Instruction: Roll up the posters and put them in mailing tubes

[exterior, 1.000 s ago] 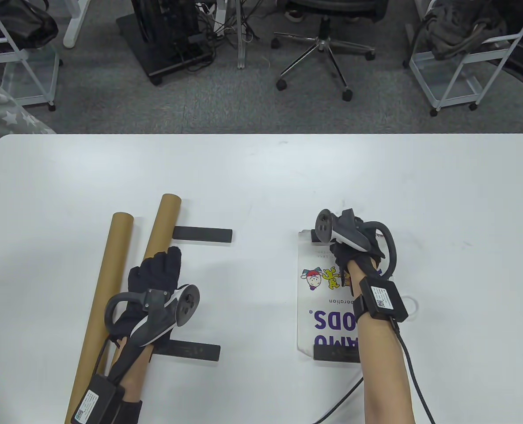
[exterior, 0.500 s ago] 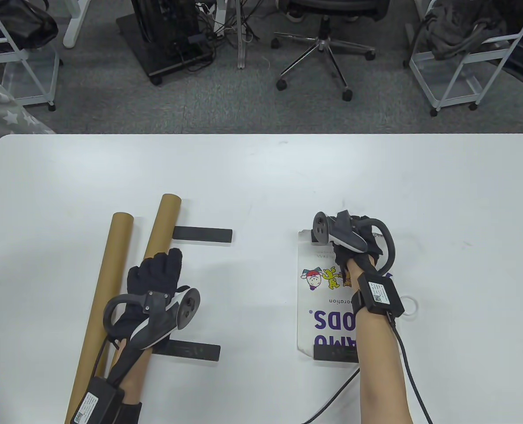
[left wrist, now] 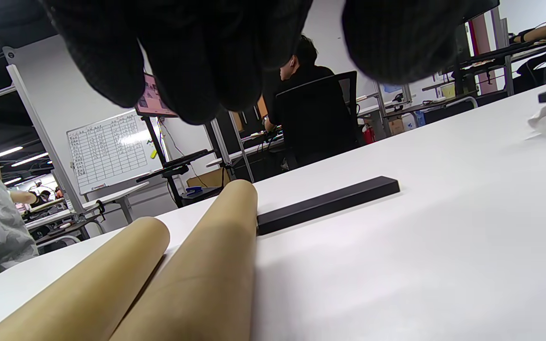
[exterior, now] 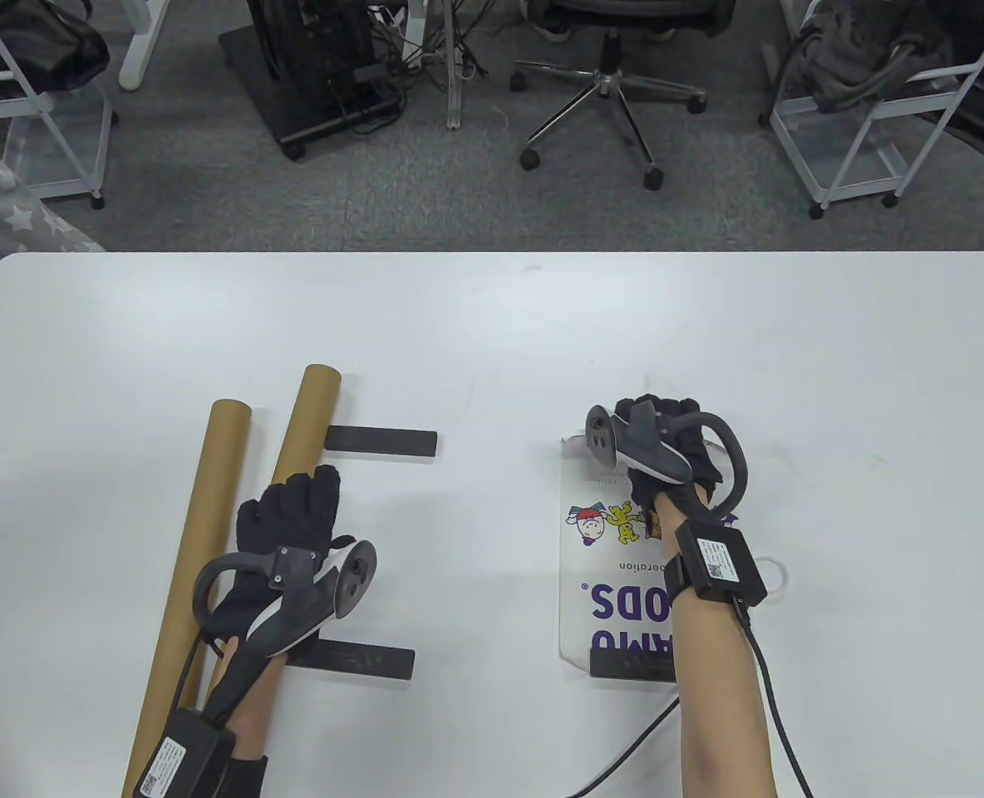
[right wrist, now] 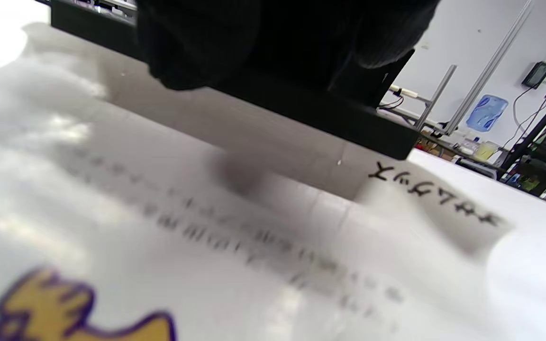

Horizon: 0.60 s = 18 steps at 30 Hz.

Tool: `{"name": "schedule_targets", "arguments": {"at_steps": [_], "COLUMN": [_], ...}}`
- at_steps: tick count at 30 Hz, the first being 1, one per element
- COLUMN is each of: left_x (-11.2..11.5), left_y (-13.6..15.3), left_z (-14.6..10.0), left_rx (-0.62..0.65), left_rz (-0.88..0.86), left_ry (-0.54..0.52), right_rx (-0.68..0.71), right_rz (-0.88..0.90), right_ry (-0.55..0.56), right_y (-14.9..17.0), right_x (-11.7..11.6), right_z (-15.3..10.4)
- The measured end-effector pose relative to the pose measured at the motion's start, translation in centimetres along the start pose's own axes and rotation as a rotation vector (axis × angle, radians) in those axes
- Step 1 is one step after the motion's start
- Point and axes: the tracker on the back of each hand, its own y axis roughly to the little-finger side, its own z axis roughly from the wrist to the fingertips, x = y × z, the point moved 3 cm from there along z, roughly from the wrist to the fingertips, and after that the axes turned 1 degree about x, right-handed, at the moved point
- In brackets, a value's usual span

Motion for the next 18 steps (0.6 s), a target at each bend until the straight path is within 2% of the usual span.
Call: {"name": "schedule_targets", "arguments": {"at_steps": [5, 9, 13, 18], "left_x": [0.0, -0.1, -0.1, -0.1], "left_y": [-0.2, -0.3, -0.4, -0.3], "left_z": [-0.1, -0.1, -0.2, -0.2], "left_rx": [0.002, 0.003, 0.005, 0.002], "left_rz": [0.0, 0.003, 0.0, 0.0], "left_ry": [0.004, 0.0, 0.0, 0.004], "right_rx": [-0.024, -0.034, -0.027, 0.011], "right_rz": [0.028, 0.035, 0.054, 0.034], "right_ry": [0.02, 0.014, -0.01, -0.083], "right_y": [1.3, 2.0, 1.9, 0.2], "right_x": [2.3, 2.9, 1.7, -1.4], "right_z": [-0.8, -1.2, -1.5, -1.4]}}
